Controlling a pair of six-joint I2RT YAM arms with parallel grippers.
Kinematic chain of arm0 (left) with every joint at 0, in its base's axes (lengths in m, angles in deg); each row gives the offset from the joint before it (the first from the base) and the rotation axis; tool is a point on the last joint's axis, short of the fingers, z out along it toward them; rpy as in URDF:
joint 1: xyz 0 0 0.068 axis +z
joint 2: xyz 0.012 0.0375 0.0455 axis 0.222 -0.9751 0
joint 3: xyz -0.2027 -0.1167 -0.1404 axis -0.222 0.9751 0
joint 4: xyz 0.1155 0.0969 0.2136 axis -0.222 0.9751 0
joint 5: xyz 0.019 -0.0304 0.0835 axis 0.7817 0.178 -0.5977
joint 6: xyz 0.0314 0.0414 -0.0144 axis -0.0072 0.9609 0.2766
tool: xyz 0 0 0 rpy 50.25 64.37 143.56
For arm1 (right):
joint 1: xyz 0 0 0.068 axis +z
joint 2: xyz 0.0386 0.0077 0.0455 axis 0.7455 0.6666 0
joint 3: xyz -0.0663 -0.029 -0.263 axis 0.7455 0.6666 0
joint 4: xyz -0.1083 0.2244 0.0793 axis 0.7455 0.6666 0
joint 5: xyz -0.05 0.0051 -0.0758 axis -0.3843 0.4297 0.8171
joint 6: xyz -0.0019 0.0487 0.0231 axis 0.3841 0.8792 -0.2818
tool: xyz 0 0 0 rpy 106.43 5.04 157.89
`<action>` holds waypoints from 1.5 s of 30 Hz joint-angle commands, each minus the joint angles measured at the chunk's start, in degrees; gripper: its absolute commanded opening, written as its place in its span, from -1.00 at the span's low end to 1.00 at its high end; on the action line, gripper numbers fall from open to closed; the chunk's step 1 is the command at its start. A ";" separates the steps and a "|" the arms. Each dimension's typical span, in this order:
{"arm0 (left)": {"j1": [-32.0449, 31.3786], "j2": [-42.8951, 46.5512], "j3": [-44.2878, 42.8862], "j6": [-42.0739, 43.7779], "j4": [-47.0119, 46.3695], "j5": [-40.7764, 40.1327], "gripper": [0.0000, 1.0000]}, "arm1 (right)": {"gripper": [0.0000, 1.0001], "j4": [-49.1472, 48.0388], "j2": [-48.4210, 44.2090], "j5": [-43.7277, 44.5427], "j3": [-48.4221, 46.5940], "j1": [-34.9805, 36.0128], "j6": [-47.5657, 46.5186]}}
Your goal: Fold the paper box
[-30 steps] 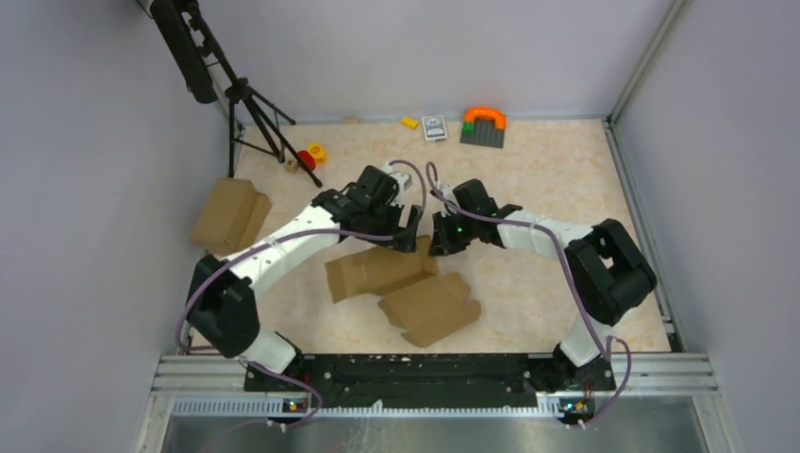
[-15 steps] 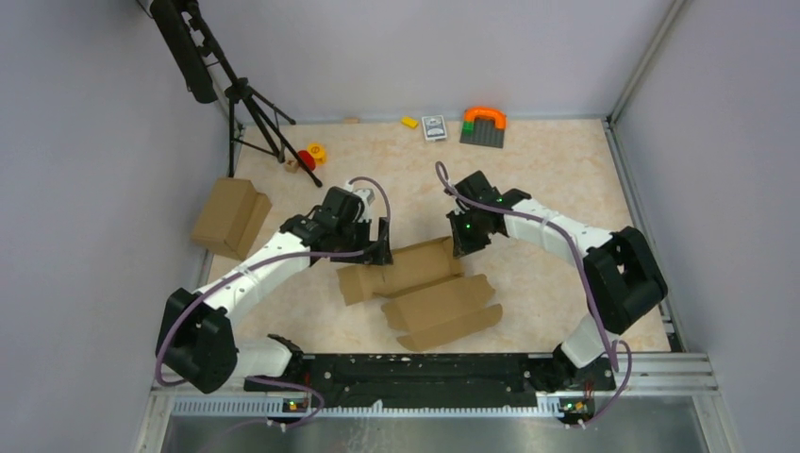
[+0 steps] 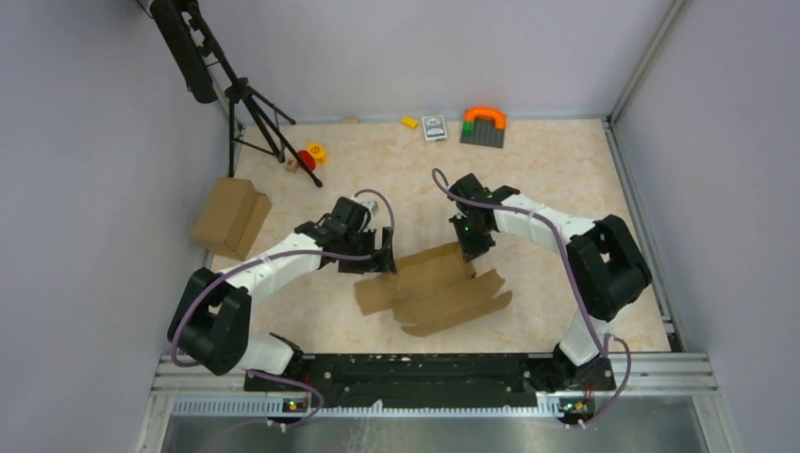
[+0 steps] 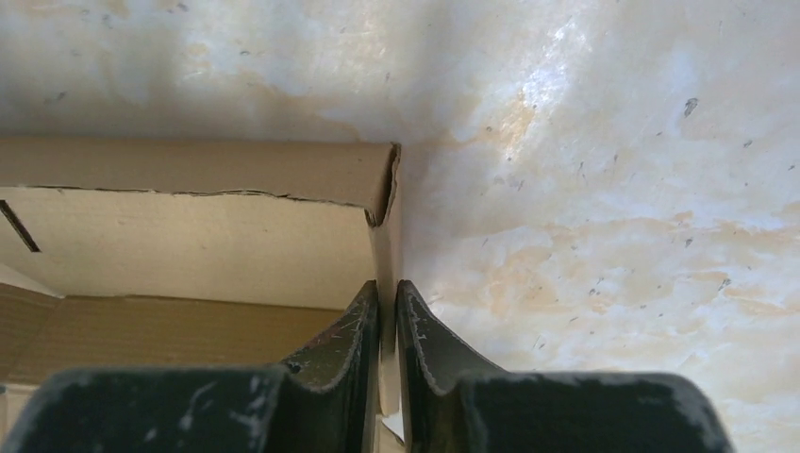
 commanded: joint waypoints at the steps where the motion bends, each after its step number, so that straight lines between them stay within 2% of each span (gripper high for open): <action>1: -0.18 -0.31 -0.09 0.25 -2.57 0.43 0.79 | -0.76 0.08 1.65 3.21 -1.94 0.64 0.52; 6: -0.27 -1.14 0.09 0.31 -2.57 -0.25 0.77 | -0.64 1.26 2.55 4.74 -2.89 1.30 0.46; 16: -0.72 -1.32 -0.14 0.13 -2.86 -1.47 0.74 | -0.54 3.48 3.38 10.44 -2.72 3.96 1.81; 21: -0.83 -0.84 0.28 0.04 -2.71 -2.00 0.73 | -0.66 4.04 4.84 14.36 -2.78 5.21 2.80; 25: -0.85 0.29 1.04 0.04 -2.34 -2.60 0.73 | -0.97 6.03 6.16 20.20 -3.50 5.95 3.34; 30: -0.81 1.31 1.51 -0.05 -2.08 -3.06 0.73 | -1.00 6.82 7.27 28.37 -3.36 7.41 3.79; 34: -0.83 2.12 1.90 0.26 -1.97 -2.94 0.72 | -1.00 3.07 5.50 26.83 -1.30 7.83 2.35; 41: -0.87 8.97 3.25 2.12 -3.52 -2.31 0.72 | -1.00 -8.33 -7.08 19.71 5.70 7.84 -2.50; 45: -0.82 13.13 3.17 5.34 -5.45 0.73 0.75 | -1.00 -13.05 -12.59 16.36 8.75 7.84 -5.23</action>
